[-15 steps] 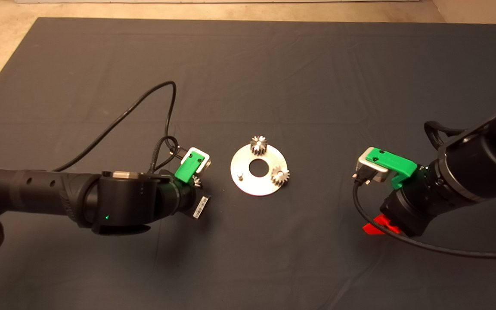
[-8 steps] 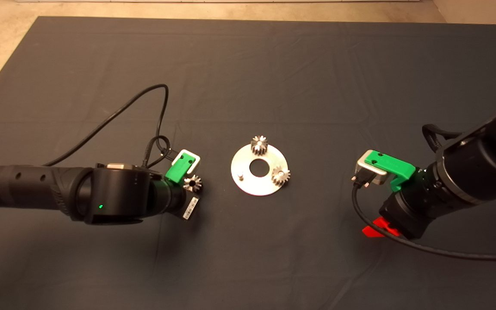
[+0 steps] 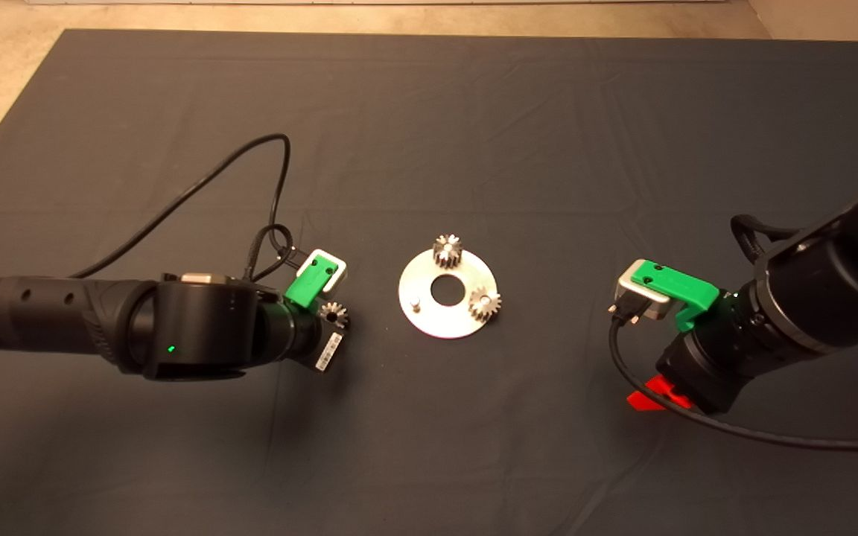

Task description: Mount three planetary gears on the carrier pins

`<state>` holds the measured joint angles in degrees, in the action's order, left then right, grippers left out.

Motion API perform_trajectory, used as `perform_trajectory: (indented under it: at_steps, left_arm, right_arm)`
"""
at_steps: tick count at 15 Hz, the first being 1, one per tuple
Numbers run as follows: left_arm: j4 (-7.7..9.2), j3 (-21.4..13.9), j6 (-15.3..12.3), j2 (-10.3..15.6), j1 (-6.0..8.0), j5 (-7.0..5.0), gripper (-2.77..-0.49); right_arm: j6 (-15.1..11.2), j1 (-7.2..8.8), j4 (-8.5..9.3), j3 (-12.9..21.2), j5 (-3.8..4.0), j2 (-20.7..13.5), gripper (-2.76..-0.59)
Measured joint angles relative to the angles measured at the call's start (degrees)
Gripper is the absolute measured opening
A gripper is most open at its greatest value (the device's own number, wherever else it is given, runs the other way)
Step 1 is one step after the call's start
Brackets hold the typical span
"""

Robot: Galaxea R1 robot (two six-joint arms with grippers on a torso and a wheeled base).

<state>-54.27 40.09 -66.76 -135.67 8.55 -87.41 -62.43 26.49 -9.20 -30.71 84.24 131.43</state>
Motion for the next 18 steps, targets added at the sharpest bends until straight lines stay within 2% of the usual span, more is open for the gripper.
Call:
perform_trajectory:
  at_steps: [9, 14, 18]
  left_arm:
    - [-0.21, 1.44, 0.00, -0.30, 0.02, -0.05, -1.79]
    - [-0.90, 2.34, 0.02, -1.08, 0.00, 0.00, -1.79]
    - [-2.10, 3.07, 0.00, -2.31, -0.12, -0.02, -1.79]
  right_arm:
    - [-0.02, 0.00, 0.00, 0.00, -0.01, 0.02, -1.31]
    - [-0.02, 0.00, 0.00, 0.01, -0.01, 0.00, -1.31]
    - [-0.05, -0.01, 0.00, 0.01, 0.00, 0.00, -1.31]
